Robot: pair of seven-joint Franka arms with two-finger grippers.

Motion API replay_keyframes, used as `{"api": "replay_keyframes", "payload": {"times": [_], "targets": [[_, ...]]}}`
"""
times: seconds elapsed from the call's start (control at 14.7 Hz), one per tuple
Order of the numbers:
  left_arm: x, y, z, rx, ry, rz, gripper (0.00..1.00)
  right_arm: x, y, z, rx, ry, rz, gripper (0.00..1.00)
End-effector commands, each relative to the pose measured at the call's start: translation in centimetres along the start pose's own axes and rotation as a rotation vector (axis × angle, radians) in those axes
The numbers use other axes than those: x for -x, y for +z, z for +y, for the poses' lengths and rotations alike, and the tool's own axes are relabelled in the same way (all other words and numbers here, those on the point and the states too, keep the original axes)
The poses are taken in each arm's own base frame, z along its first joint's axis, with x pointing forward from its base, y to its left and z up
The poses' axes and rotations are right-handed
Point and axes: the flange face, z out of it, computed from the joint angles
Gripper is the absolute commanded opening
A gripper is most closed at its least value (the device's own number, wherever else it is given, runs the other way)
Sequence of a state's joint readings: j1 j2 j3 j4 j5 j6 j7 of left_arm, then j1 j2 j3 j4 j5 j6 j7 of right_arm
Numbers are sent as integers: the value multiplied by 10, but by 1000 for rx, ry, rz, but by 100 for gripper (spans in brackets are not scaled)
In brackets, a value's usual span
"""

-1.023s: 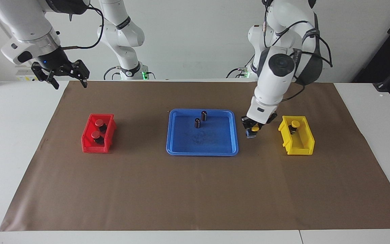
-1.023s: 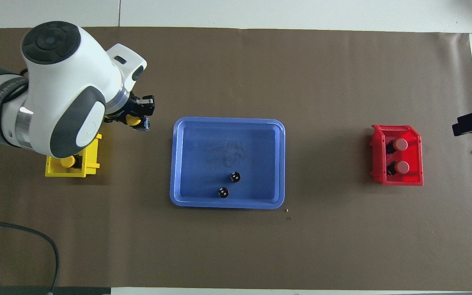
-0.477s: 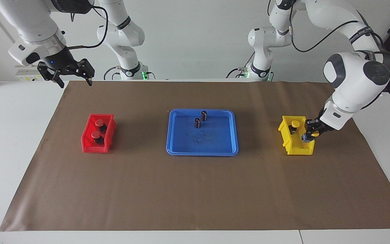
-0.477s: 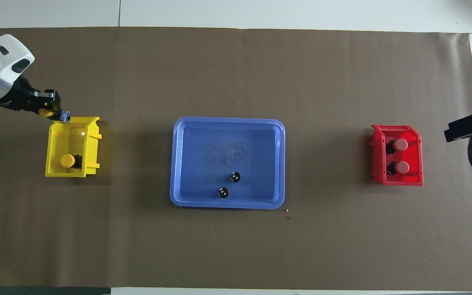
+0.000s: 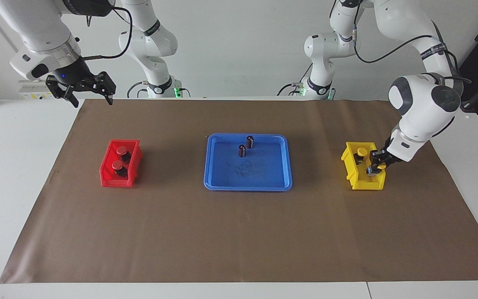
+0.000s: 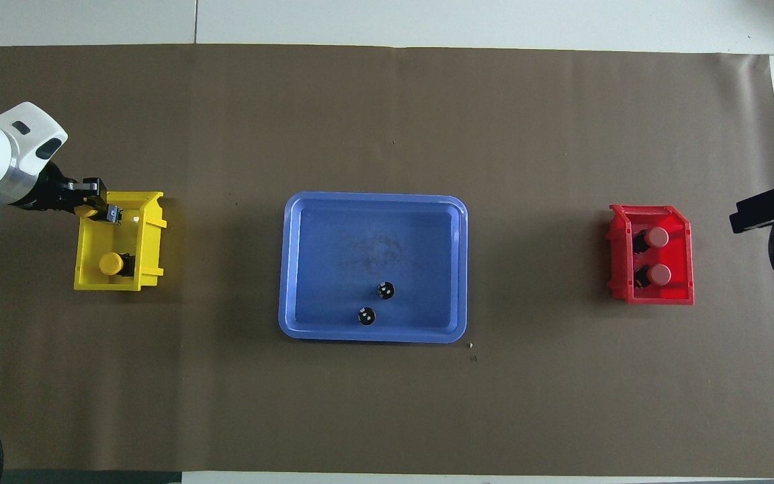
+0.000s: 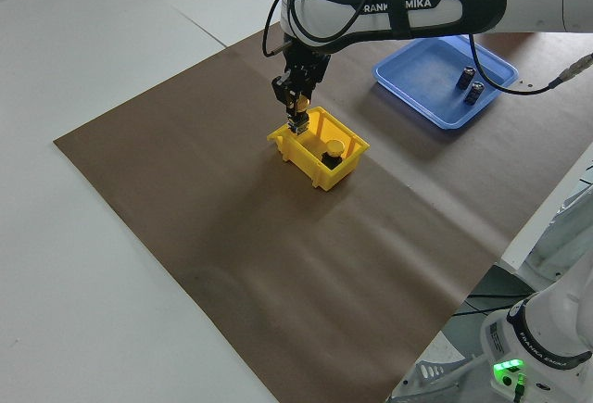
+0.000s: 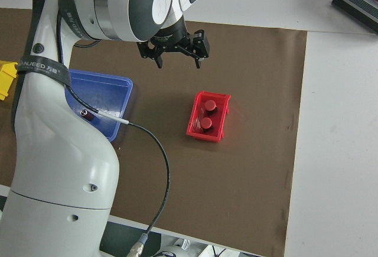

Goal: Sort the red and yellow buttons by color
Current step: 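Lower the yellow button into the yellow bin and open the left gripper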

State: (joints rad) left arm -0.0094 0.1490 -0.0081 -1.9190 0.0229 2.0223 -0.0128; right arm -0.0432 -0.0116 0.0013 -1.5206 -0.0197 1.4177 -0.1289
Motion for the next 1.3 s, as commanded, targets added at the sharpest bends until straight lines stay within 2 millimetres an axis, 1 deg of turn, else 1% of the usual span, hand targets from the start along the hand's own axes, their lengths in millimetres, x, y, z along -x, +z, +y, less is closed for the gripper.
{"api": "replay_keyframes", "payload": {"times": [0.0,0.14,0.2,0.41,0.61,0.82,0.95,1.02,1.09,1.16,1.23], "targets": [[17,1,7,-8,-6,29,1,0,-2,4,-2,21,-8,100],[18,21,18,-6,6,45,2,1,0,4,-2,21,-11,100],[20,33,19,-5,9,56,1,0,0,2,0,18,-12,100],[19,52,19,-4,13,59,1,1,2,4,-1,21,-16,100],[19,55,18,-4,21,59,1,2,5,6,-3,25,-19,100],[17,55,12,-4,15,66,1,4,4,6,-5,28,-17,100],[16,62,12,-3,21,65,2,4,3,6,-4,27,-14,100],[15,62,12,-3,29,74,15,4,4,5,-4,24,-16,100],[15,61,11,-3,31,75,38,4,4,4,-4,22,-17,100],[14,61,11,-3,31,81,54,4,4,4,-4,22,-17,100],[13,61,11,-3,29,83,56,4,4,6,-5,25,-17,100]]}}
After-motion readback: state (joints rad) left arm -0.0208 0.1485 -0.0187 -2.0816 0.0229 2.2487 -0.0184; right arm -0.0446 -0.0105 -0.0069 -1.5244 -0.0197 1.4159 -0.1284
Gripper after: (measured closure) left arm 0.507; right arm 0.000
